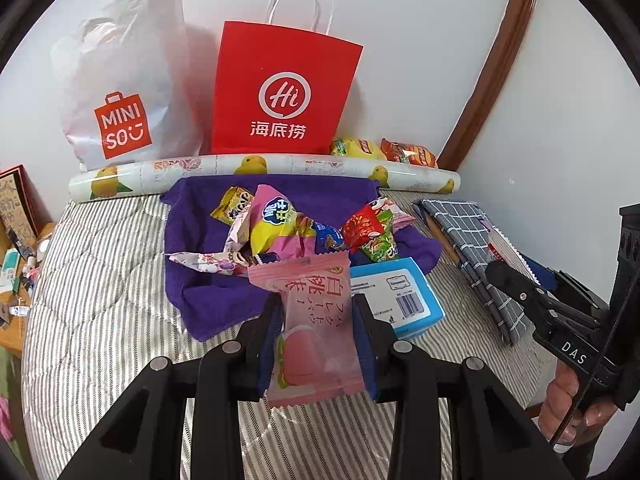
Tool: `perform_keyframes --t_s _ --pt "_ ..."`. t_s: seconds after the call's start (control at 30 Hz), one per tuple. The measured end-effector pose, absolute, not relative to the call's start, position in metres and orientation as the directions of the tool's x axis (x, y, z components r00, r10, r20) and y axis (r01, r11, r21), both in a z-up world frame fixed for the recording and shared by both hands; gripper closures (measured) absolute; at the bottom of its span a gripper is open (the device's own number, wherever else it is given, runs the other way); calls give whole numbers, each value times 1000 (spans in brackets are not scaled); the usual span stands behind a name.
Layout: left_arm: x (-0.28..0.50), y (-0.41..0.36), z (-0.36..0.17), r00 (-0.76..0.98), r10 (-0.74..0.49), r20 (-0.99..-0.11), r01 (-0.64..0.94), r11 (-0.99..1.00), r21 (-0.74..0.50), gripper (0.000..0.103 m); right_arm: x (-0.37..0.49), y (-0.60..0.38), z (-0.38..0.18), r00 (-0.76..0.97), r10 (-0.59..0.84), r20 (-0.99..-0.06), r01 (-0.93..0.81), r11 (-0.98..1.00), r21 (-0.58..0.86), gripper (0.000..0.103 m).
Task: Organize snacks
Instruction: 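Carry the strawberry bag with the right tool while the left tool carries the peach packet to the towel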
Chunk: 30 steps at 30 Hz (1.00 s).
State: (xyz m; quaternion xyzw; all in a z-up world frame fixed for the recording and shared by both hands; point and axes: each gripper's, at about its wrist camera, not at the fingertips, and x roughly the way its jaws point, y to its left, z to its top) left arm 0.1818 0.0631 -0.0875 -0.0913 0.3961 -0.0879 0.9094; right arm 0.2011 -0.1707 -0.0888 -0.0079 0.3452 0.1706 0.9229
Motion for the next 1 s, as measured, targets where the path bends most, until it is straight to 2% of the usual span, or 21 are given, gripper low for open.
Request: perform_keyframes --t_s 1.0 --pt "195 56 -80 675 -255 -693 113 963 -244 70 218 -173 -82 708 304 -638 -302 946 116 49"
